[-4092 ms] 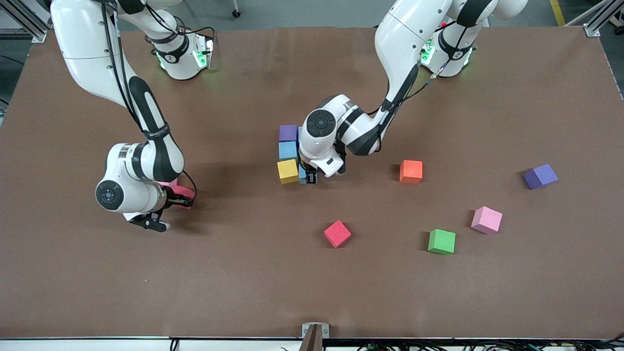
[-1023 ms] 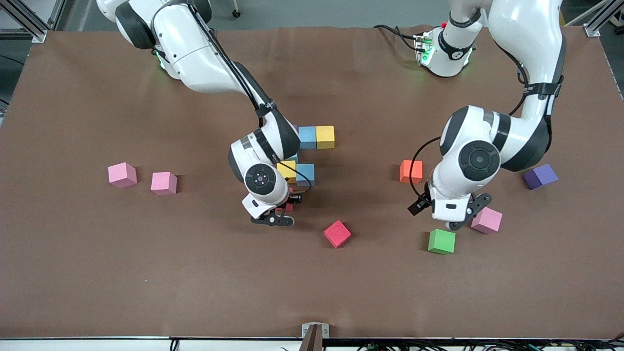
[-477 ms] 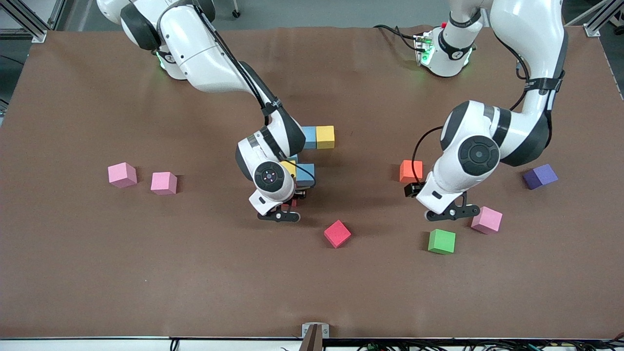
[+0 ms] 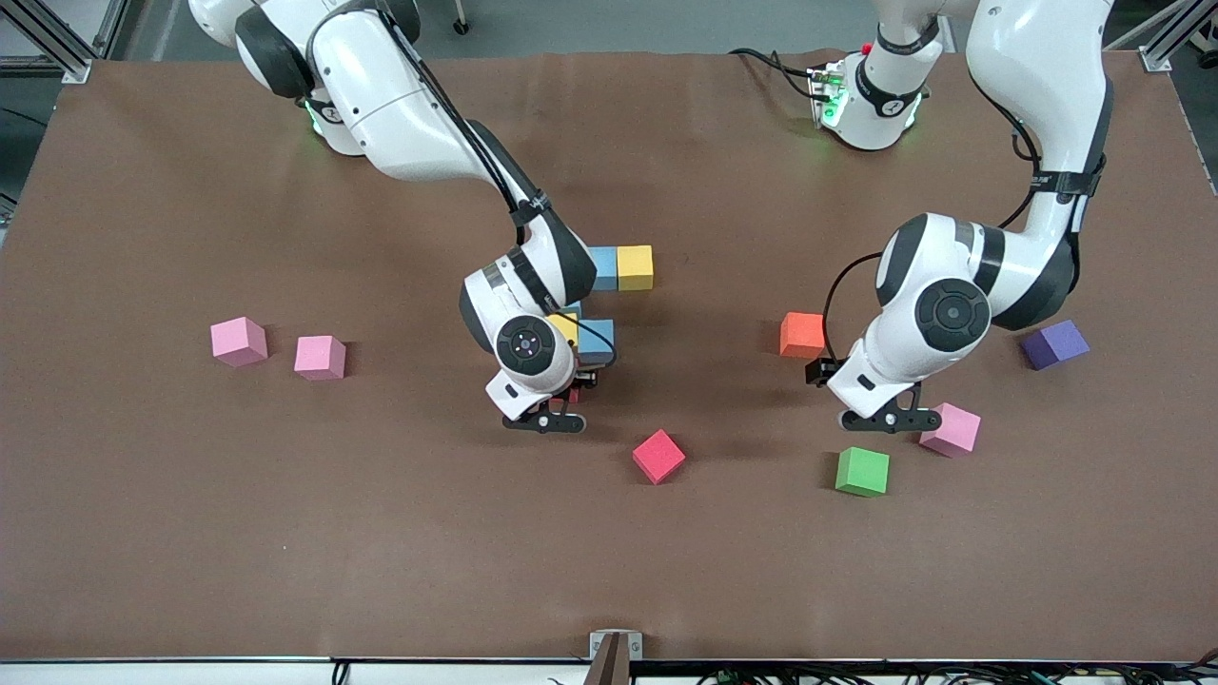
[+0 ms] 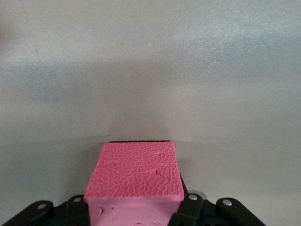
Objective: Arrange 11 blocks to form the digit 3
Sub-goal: 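Grasp the orange block with the left gripper while the right gripper lowers pink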
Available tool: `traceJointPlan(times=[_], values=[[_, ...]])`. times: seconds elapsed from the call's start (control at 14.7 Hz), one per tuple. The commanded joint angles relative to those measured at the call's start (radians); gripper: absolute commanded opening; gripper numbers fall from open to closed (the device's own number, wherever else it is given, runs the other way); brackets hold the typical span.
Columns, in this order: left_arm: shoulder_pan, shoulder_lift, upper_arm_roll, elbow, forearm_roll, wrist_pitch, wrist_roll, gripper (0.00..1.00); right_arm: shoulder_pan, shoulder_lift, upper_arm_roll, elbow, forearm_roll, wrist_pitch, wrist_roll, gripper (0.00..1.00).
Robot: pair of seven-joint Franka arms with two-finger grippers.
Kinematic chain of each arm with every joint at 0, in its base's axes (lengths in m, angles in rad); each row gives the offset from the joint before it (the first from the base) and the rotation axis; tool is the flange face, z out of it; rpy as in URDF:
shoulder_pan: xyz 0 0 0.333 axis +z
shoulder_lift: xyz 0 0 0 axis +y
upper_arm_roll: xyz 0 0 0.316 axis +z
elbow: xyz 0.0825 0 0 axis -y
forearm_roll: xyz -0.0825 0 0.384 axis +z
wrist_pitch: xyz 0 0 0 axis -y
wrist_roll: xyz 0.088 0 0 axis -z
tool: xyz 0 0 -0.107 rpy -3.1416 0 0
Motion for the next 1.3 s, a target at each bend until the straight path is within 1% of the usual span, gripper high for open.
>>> traceJointPlan(times=[0.0, 0.14, 0.27, 0.48, 0.75, 0.89, 0.95, 1.02, 1.09, 1.16, 1.23], values=[[0.008, -0.026, -0.007, -0.031, 0.007, 0.012, 0.016, 1.0, 0.007, 0.016, -0.005, -0.007, 0.009, -0.004, 0.007, 0.29], [0.008, -0.032, -0.011, -0.031, 0.006, 0.006, 0.018, 1.0, 0.013, 0.016, -0.005, -0.015, 0.009, -0.009, 0.007, 0.32], [0.009, -0.043, -0.048, -0.028, -0.045, -0.007, 0.018, 1.0, 0.019, 0.016, -0.005, -0.016, 0.01, -0.02, 0.007, 0.34], [0.002, -0.046, -0.05, -0.024, -0.076, -0.008, 0.01, 1.0, 0.02, 0.014, -0.005, -0.016, 0.01, -0.026, 0.007, 0.37], [-0.002, -0.031, -0.05, -0.027, -0.074, -0.008, 0.018, 1.0, 0.027, 0.014, -0.005, -0.016, 0.01, -0.027, 0.007, 0.44], [-0.003, -0.009, -0.05, -0.031, -0.074, -0.01, 0.019, 1.0, 0.028, 0.014, -0.005, -0.016, 0.01, -0.027, 0.008, 0.51], [-0.005, -0.008, -0.05, -0.035, -0.074, -0.014, 0.016, 1.0, 0.028, 0.014, -0.005, -0.016, 0.01, -0.027, 0.007, 0.51], [0.003, -0.015, -0.05, -0.035, -0.074, -0.036, 0.015, 1.0, 0.028, 0.014, -0.005, -0.016, 0.01, -0.027, 0.007, 0.56], [0.012, -0.011, -0.05, -0.032, -0.073, -0.04, 0.019, 1.0, 0.027, 0.014, -0.005, -0.016, 0.01, -0.027, 0.008, 0.69], [0.018, 0.0, -0.048, -0.034, -0.068, -0.036, 0.021, 1.0, 0.025, 0.013, -0.005, -0.015, 0.009, -0.027, 0.01, 0.98], [0.017, 0.021, -0.048, -0.034, -0.062, -0.028, 0.021, 1.0, 0.025, 0.01, -0.005, -0.013, 0.004, -0.027, 0.009, 1.0]])
